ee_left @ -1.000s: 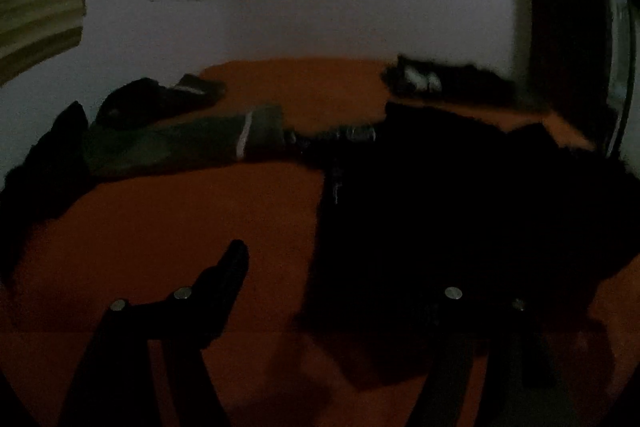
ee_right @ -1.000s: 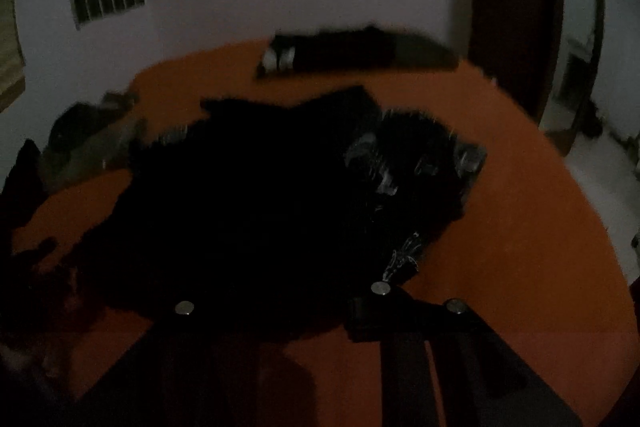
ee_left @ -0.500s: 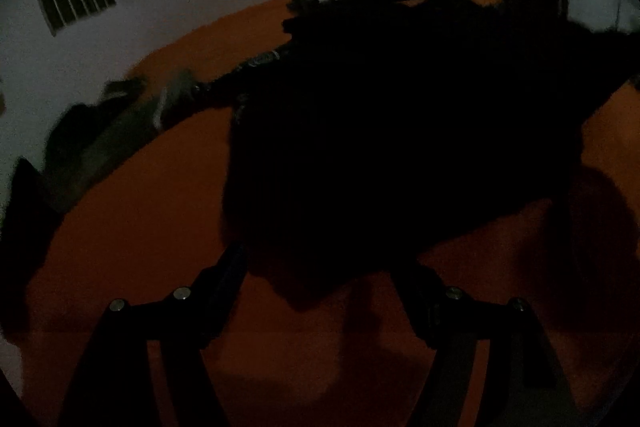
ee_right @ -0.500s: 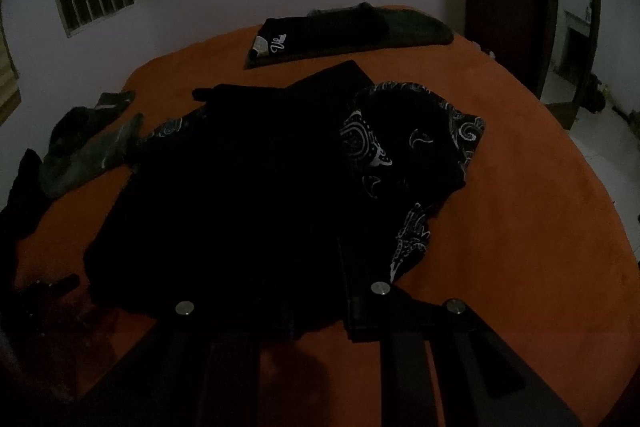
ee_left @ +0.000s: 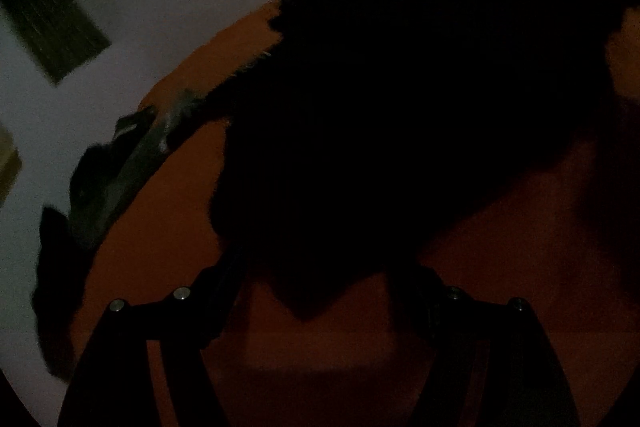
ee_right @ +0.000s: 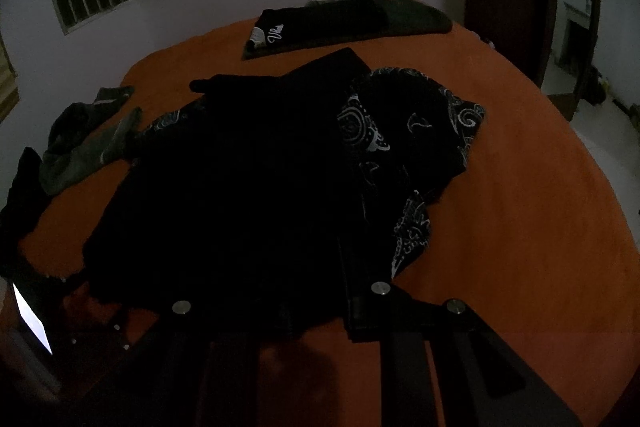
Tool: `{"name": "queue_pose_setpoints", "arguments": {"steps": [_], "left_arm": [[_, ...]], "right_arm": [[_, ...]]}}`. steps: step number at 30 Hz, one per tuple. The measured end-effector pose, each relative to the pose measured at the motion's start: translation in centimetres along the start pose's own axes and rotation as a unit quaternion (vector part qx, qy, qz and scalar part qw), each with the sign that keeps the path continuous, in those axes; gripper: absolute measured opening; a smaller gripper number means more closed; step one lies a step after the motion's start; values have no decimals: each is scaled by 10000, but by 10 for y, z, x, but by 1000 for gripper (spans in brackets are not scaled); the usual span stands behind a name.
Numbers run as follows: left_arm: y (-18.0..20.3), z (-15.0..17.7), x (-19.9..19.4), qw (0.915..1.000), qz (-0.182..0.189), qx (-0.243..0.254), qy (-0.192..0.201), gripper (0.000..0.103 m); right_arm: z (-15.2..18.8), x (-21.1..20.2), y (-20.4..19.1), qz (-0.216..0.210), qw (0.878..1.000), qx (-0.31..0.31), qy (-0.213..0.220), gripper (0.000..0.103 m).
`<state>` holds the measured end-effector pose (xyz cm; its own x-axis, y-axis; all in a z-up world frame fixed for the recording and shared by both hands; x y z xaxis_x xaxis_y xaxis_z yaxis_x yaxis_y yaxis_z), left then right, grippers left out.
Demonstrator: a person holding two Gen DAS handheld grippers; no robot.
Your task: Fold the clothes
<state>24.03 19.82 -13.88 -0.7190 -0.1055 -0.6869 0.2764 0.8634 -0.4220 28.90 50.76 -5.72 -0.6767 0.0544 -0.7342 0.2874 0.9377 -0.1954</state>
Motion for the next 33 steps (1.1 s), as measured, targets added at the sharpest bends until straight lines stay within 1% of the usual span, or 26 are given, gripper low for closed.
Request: {"name": "queue_pose_setpoints", "arguments": {"steps": [1,2,4,6,7,11,14,15,16,17,18,19,20,21,22,23,24,26,27,28,29,31,33], "left_arm": [[-10,-4,-6,9994,44,-307,119,74],[-18,-7,-10,9984,58,-513,233,74],[-32,-9,-16,9963,-137,-748,407,74],[-45,-8,-12,9945,-344,-901,404,74],[-50,-8,-10,9935,-321,-1027,384,74],[-51,-7,4,9927,57,-1193,160,74],[-41,-8,17,9967,-14,-811,-79,74],[-42,-10,19,9963,52,-847,-122,74],[-43,-11,21,9956,148,-908,-175,74],[-46,-15,22,9930,384,-1078,-275,73],[-49,-18,24,9893,645,-1251,-397,72],[-52,-21,25,9839,924,-1438,-515,68],[-59,-30,25,9759,1248,-1685,-610,50],[-69,-41,24,9691,1444,-1885,-669,36],[-78,-53,23,9623,1625,-2061,-718,32],[-88,-72,23,9584,1749,-2135,-732,19],[-98,-92,22,9547,1865,-2197,-747,13],[-128,-146,25,9502,2035,-2253,-709,12],[-146,-178,25,9480,2083,-2326,-612,11],[-164,-209,23,9455,2049,-2480,-496,11],[-183,-240,20,9427,2015,-2632,-379,10],[-220,-303,14,9359,1943,-2934,-144,10],[-257,-366,9,9277,1868,-3231,90,10]], "right_arm": [[0,0,0,2,10000,-14,18,16],[0,-1,-1,8,10000,-31,30,16],[0,-2,0,7,10000,-65,35,16],[1,-2,2,28,10000,-59,38,16],[1,-2,3,41,10000,-48,38,16],[4,3,3,30,10000,-44,-79,16],[8,8,5,30,9998,-25,-175,16],[10,11,7,50,9997,-31,-216,16],[10,14,8,80,9996,-45,-261,17],[11,17,10,111,9995,-60,-307,21],[13,23,12,168,9988,-79,-458,21],[15,31,13,158,9973,-48,-710,21],[16,40,15,137,9951,-10,-975,20],[11,42,14,90,9940,54,-1089,18],[5,44,13,40,9930,121,-1178,11],[-12,41,8,-14,9941,53,-1088,8],[-31,36,1,-69,9953,-38,-968,8],[-79,28,-15,-159,9965,-314,-753,7],[-117,26,-23,-206,9966,-392,-690,7],[-144,25,-27,-237,9967,-384,-669,6],[-175,25,-30,-282,9969,-297,-670,5],[-250,26,-35,-336,9973,-46,-646,5],[-328,24,-45,-387,9980,188,-473,5]]}}
Point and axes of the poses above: each gripper's, at about its wrist camera, not at the fingertips, and x roughly the way its jaws point, y to its right, z to its underside, the point moved 7 cm from there along x, roughly the way its jaws point, and after that the axes turned 2 degrees about x, right-handed, at the moved point
